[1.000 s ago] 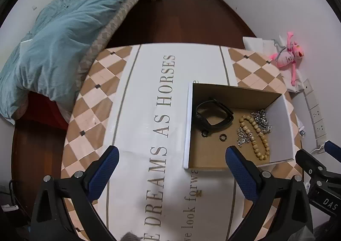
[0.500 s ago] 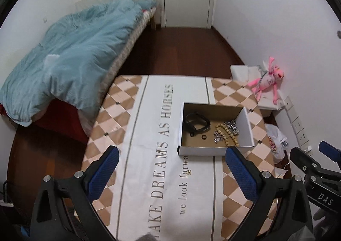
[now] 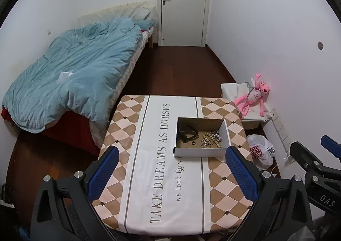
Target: Organize jewelry
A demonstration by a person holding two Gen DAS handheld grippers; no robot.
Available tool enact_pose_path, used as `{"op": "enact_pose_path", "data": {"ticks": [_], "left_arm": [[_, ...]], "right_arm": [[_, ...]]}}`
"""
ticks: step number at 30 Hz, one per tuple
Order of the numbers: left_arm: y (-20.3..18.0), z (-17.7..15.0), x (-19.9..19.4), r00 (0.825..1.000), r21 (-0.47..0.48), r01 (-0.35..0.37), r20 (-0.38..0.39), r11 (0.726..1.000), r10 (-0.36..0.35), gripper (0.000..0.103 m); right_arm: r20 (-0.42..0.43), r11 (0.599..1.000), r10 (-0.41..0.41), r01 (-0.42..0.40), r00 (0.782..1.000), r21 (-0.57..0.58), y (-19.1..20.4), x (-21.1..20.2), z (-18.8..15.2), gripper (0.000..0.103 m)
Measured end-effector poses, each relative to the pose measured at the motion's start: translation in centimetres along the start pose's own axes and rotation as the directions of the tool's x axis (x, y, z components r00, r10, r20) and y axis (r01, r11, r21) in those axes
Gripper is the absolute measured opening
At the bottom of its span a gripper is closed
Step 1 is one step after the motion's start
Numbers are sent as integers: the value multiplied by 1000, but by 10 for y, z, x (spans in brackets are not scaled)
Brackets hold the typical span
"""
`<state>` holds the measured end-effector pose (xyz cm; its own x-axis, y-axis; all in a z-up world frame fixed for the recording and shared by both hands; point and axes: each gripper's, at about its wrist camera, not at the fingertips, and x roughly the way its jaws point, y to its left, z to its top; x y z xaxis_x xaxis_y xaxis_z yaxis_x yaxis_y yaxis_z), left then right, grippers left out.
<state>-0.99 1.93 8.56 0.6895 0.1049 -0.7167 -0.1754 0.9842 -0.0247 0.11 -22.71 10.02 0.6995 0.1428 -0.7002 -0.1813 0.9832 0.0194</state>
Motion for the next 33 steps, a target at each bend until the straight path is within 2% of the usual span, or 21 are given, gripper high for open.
{"op": "enact_pose_path", "data": {"ticks": [7, 14, 33], "left_arm": [[-2, 0, -18, 1000, 5, 9, 15, 1000, -9, 102], [-8, 4, -16, 1000, 9, 12, -3, 1000, -12, 102], [-19, 51, 53, 992, 17, -23, -124, 1000, 25, 102]], "right_arm": [[19, 1000, 13, -13, 1000, 12, -3, -20, 1, 103], [4, 1000, 3, -3, 1000, 21, -9, -16, 3, 103], [-138, 999, -26, 29, 990, 18, -14, 76, 58, 103]]}}
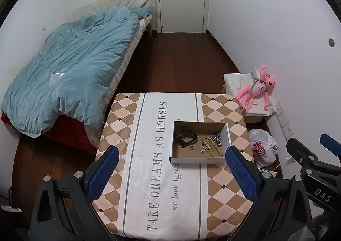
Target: Organize jewelry
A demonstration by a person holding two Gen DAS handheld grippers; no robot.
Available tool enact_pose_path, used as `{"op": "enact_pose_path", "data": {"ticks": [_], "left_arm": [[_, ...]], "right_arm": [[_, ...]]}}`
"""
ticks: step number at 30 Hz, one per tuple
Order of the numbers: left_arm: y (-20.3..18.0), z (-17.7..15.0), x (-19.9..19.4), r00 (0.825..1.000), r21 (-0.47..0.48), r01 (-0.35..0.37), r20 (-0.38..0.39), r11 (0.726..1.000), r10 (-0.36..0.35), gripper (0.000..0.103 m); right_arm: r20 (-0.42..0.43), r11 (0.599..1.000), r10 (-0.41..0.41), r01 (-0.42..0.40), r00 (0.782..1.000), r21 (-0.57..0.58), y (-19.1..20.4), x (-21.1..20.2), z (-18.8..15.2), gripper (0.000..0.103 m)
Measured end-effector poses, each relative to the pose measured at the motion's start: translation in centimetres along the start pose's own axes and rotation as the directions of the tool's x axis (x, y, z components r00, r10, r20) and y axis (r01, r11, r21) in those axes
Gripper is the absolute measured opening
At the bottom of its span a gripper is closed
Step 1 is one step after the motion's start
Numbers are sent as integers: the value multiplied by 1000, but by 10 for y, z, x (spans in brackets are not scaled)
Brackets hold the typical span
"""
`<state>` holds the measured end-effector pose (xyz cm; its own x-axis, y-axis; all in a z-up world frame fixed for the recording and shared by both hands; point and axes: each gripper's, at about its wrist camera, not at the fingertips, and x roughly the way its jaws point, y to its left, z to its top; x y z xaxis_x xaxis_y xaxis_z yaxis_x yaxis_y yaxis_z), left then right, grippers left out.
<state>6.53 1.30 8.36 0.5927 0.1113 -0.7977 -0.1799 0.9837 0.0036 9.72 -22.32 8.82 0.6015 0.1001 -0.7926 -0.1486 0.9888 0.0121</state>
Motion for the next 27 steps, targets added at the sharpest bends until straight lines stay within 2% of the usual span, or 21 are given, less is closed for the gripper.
{"op": "enact_pose_path", "data": {"ticks": [9, 27], "left_arm": [[-3, 14, 12, 998, -2, 23, -59, 1000, -23, 102], [2, 18, 13, 999, -8, 3, -53, 1000, -4, 102]], "right_arm": [[-52, 1000, 8, -9, 999, -15, 1, 16, 18, 103], [-68, 999, 15, -17, 998, -28, 7, 12, 20, 103]]}}
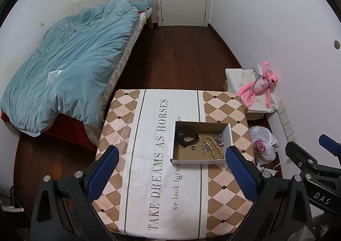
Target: Organize jewelry
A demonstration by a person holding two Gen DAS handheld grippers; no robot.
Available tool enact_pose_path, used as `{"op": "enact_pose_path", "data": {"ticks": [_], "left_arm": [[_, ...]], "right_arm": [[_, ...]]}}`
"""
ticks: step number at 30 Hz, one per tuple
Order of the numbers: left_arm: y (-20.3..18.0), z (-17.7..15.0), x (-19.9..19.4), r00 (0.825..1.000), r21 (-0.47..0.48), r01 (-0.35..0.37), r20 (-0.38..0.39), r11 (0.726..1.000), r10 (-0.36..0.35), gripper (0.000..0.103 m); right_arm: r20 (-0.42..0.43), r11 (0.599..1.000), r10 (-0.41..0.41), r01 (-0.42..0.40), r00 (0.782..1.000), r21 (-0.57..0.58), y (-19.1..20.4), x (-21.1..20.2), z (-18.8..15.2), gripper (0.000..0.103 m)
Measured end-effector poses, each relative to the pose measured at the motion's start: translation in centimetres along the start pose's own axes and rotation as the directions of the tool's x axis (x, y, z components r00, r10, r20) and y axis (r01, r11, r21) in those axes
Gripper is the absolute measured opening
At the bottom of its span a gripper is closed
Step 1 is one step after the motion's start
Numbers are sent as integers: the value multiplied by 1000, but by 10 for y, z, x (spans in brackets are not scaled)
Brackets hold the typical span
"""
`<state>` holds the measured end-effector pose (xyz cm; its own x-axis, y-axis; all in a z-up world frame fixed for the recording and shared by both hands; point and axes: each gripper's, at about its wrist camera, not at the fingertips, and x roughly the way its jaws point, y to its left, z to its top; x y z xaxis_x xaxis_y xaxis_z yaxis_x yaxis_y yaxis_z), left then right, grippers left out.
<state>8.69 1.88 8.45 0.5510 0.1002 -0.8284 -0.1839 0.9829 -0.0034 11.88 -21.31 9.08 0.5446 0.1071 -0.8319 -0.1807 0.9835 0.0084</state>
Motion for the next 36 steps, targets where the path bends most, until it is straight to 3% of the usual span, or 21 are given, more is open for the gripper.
{"op": "enact_pose_path", "data": {"ticks": [36], "left_arm": [[2, -3, -1, 1000, 0, -13, -7, 1000, 13, 102]], "right_arm": [[-20, 1000, 8, -8, 1000, -13, -4, -1, -1, 103]]}}
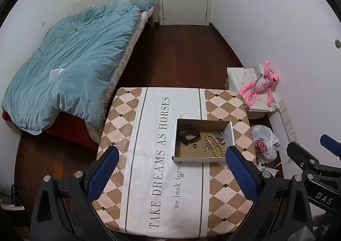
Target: Organize jewelry
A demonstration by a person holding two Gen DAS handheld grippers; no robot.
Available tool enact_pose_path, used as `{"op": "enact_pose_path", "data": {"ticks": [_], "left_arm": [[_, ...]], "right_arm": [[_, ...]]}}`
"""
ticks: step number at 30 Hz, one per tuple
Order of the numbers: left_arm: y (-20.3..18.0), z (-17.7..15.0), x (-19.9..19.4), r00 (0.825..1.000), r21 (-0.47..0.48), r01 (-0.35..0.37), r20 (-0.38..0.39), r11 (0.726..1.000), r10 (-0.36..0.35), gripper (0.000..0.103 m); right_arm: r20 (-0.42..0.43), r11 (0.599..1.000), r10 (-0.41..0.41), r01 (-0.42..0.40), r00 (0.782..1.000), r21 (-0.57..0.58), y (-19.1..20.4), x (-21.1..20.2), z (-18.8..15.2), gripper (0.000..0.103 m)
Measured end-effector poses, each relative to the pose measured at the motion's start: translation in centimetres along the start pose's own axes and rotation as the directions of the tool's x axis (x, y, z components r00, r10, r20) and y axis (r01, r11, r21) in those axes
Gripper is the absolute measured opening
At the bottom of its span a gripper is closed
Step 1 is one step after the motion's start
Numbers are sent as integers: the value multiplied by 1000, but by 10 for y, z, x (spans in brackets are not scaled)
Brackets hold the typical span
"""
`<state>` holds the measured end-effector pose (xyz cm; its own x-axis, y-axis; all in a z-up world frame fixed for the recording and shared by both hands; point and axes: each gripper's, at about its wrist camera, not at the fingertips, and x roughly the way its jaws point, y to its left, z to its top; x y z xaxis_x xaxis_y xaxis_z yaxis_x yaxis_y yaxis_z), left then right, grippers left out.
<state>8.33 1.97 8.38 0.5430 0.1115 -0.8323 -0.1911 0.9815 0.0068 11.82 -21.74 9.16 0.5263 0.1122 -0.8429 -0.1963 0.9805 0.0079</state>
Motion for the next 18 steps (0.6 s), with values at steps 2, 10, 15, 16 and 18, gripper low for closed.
{"op": "enact_pose_path", "data": {"ticks": [2, 10, 15, 16, 18], "left_arm": [[1, 0, 0, 1000, 0, 0, -1, 1000, 0, 102], [0, 0, 0, 1000, -1, 0, -1, 1000, 0, 102], [0, -2, 2, 1000, -1, 2, -2, 1000, -2, 102], [0, -3, 2, 1000, 0, 2, -2, 1000, -2, 102], [0, -4, 2, 1000, 0, 1, -3, 1000, -1, 102]], "right_arm": [[-1, 1000, 0, 0, 1000, 0, 0, 0, 0, 103], [0, 1000, 0, 0, 1000, 1, 1, 0, 0, 103], [-1, 1000, 0, 0, 1000, 0, 0, 0, 0, 103], [-1, 1000, 0, 0, 1000, 1, 0, 0, 0, 103], [-2, 1000, 0, 0, 1000, -1, 0, 0, 0, 103]]}}
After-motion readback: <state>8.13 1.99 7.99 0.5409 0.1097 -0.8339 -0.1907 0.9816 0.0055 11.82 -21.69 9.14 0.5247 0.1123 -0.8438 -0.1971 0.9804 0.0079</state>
